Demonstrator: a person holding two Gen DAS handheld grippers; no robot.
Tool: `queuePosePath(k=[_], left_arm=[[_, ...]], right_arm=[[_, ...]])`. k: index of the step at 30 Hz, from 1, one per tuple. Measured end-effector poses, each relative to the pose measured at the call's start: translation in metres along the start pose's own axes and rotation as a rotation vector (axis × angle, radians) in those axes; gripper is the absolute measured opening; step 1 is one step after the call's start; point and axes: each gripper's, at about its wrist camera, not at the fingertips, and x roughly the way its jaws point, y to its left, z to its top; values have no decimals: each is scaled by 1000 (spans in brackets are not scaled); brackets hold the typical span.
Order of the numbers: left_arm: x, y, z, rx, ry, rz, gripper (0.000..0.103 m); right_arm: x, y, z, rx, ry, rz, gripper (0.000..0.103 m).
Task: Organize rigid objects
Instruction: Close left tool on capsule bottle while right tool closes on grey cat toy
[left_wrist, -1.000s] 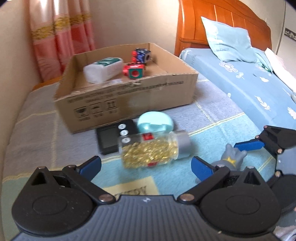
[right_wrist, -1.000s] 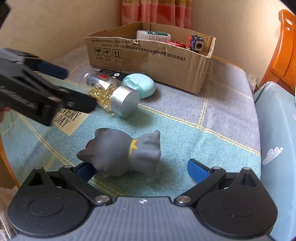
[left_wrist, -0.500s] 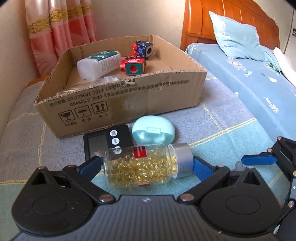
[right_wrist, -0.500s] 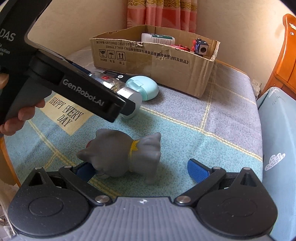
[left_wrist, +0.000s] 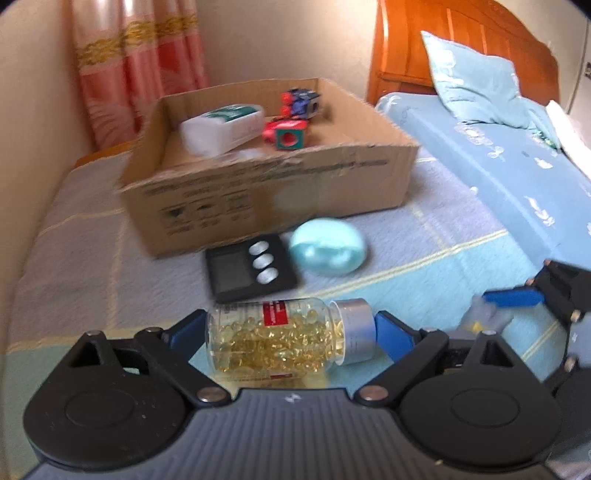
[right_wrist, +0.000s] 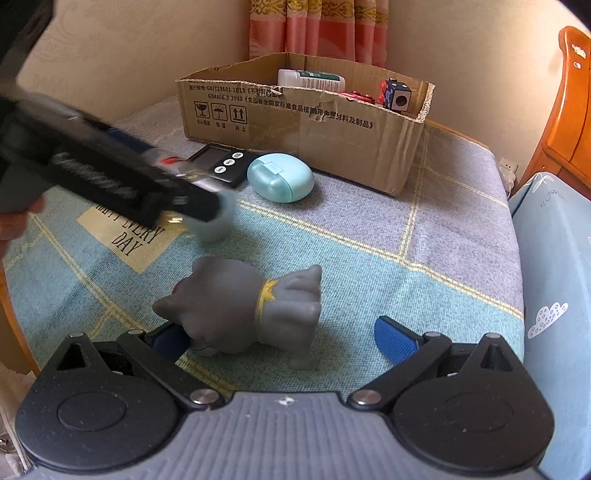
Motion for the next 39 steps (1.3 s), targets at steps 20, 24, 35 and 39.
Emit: queuePosePath(k=[20,24,35,39], left_arm=[[-13,27,-27,-28,-42,49,96],[-12,29,-28,-33,-41,45,96],[-10,28,-25,-36,-43,54,95],[-10,28,-23,-30,-33,52,95]], right_arm=[[-15,26,13,13,26,99,103],[-11,33,21,-16,16,75,101],[-6,30,25,-41,43,32,79],[-7,30,26,-52,44,25,79]])
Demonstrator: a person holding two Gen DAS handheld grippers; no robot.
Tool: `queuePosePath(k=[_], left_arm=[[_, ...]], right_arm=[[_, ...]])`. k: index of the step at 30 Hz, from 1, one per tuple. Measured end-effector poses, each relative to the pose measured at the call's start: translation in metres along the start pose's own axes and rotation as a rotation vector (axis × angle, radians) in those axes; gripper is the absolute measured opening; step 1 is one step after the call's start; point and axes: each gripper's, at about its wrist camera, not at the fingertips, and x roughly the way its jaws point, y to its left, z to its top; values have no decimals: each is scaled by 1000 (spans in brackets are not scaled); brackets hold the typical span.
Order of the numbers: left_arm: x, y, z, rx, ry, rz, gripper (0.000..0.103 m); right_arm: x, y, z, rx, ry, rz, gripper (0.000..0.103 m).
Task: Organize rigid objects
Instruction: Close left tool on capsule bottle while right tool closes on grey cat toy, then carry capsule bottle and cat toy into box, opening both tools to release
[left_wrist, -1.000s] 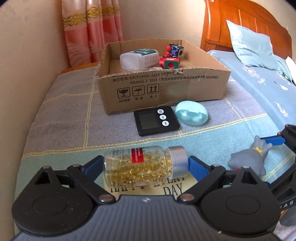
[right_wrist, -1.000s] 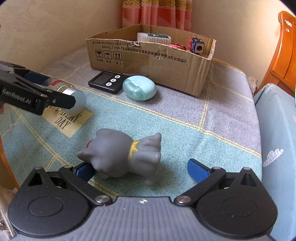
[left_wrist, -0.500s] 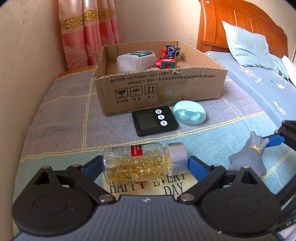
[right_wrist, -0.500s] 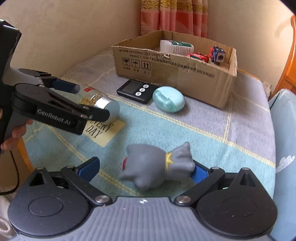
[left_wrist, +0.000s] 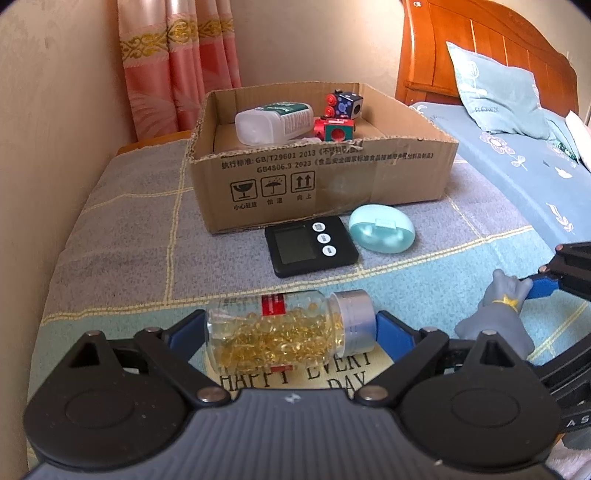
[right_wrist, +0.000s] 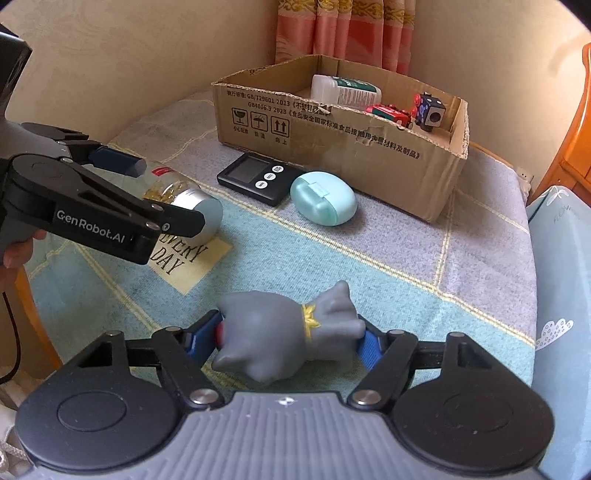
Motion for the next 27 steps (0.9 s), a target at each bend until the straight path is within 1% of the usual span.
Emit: queuePosePath(k=[9,12,17,22,25,27], left_arm=[[-11,1,8,51,19,-44,93],[-15,0,10,77,15,-47,93],[-20,1,13,85,13,-52,93],[-31,5,24,74,-12,-78,93],[-38,7,37,83,-36,-90,93],[-42,9,51,93,-64,-94,93]], right_arm=[[-9,-7,7,-23,3,6,79],[-12,-11,9,-30,-1,5,79],[-16,-14,11,-36,-12,-4,79],[-23,-22,17,-33,-42,1,78],[-28,-28,22,-29,-70,-18,79],[-32,-33,25,-27,-90,-19,78]])
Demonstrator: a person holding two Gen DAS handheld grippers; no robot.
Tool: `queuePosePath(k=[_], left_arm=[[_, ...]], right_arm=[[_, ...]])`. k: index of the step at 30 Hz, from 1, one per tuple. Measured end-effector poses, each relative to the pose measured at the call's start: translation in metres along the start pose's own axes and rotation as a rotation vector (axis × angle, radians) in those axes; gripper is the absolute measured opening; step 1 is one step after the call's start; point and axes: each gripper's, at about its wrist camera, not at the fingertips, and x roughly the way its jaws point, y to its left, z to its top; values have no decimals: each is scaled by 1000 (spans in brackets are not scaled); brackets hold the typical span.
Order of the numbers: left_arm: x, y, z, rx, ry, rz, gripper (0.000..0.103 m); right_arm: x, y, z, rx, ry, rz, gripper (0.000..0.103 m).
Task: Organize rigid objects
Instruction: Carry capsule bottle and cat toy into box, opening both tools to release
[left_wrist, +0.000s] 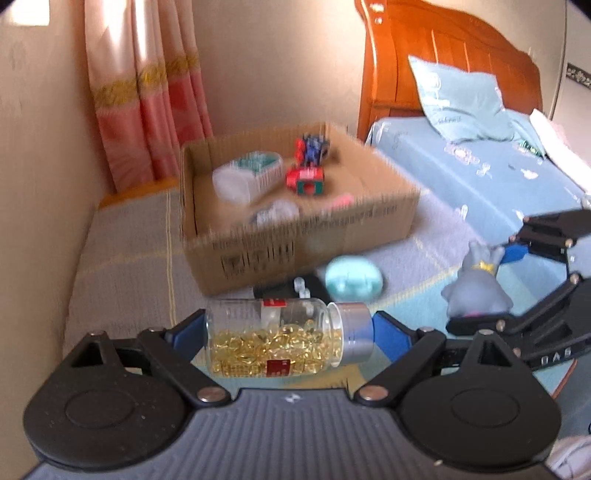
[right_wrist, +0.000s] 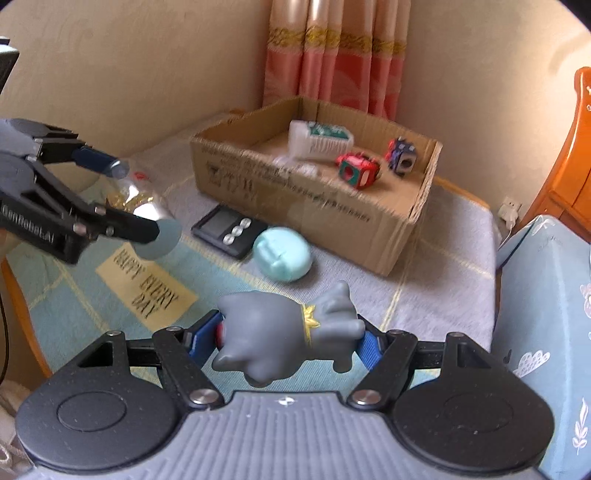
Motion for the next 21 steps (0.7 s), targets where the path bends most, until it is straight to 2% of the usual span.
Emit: queuePosePath(k=[6,12,14,17,21], left_arm=[[7,7,53,42,-100,33,93],[43,21,98,21,-114,62,93],[59,21,105,33,-111,100,93],[76,26,109,-1,-107,133,94],[72,32,104,-31,-138,148,101]], right_arm=[[-6,-15,21,1,-53,-5,78],[-7,-37,47,23,-80,7,78],[-6,-44,53,38,-83,9,79],[-4,-52,65,54,-85,3,78],[1,-61,80,50,-90,-8,79]])
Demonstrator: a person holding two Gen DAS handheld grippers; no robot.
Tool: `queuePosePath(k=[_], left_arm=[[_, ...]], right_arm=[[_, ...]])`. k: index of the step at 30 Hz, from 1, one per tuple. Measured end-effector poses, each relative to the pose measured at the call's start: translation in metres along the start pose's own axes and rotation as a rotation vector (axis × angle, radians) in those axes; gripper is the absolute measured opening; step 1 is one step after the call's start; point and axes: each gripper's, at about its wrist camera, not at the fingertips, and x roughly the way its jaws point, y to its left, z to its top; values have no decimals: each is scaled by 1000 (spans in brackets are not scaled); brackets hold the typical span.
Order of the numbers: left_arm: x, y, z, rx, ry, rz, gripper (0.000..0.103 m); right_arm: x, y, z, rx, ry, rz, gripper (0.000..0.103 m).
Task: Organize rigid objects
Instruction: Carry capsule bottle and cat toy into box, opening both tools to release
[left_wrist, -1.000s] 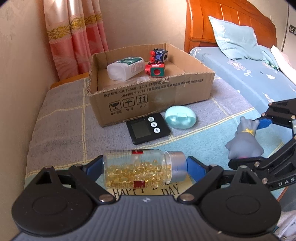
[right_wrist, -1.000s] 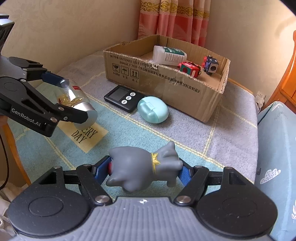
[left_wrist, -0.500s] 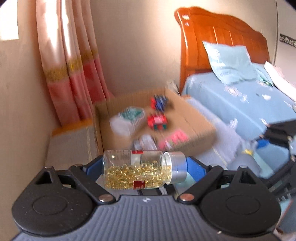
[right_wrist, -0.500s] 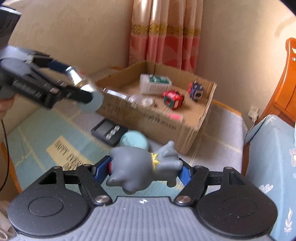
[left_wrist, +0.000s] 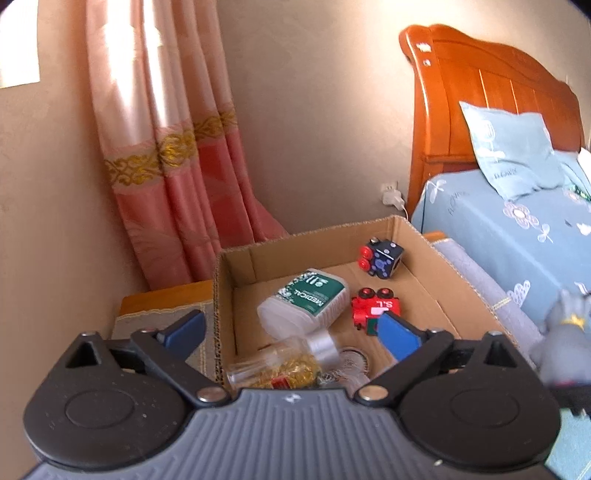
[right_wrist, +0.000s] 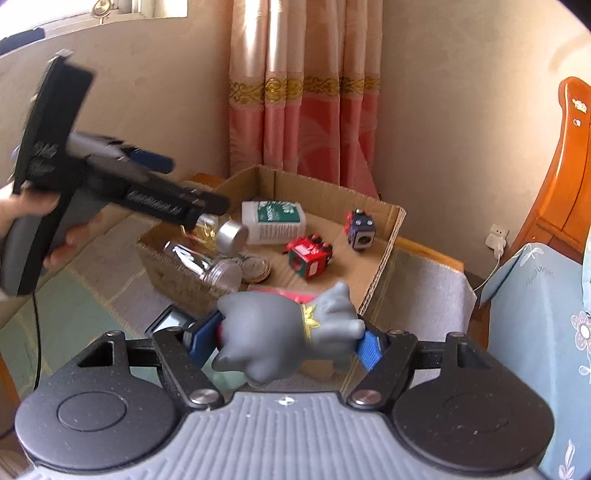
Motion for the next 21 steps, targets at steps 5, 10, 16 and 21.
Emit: queuePosePath(k=[5,10,16,21], left_arm=[[-26,2,-13,-17,-6,-4,102],[-53,3,-35,-50,37,-34,102],[-73,2,-61,-103,52,-32,102],[-76,6,-74,-122,70,-44,102]], right_arm=[[21,-10,19,-2,11,-23,78],[52,-21,44,12,47,-28,79],[95,-33,76,29,112,-67,79],[113,-45,92,110,119,-107,103]])
